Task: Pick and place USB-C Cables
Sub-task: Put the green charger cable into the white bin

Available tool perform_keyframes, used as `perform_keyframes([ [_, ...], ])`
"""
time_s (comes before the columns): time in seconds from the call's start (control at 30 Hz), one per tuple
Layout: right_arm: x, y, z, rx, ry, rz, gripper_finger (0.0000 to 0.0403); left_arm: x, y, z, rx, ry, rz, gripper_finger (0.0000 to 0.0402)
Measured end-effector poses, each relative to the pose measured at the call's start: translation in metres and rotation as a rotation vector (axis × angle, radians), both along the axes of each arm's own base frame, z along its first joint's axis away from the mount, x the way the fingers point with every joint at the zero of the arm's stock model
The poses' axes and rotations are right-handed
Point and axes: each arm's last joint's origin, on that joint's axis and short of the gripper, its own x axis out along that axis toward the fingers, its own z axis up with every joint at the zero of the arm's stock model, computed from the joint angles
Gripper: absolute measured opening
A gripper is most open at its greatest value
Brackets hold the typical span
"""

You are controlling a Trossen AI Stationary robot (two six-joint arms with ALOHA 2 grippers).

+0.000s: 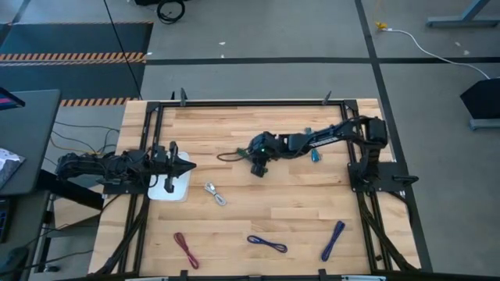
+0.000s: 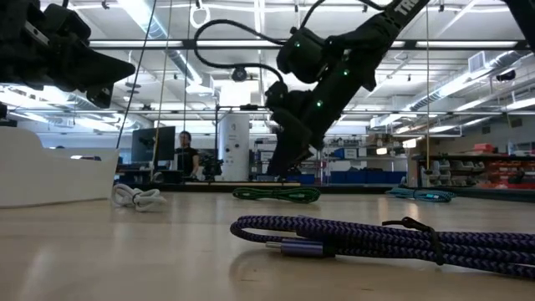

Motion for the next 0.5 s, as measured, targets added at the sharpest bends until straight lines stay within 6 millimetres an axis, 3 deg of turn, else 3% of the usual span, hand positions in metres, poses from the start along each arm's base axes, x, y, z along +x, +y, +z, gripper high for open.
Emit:
perform_keyframes([
  [0.3,0.002,0.013,-0.03,-0.002,0.103,0.003,0.0128,0.0,0.0,0.0,-0.006,0.002,0.002,0.0021],
  [0.5,0.002,0.013,-0.03,-0.008,0.11,-0.003,0.0128,0.0,0.0,0.0,-0.007,0.003,0.002,0.002],
])
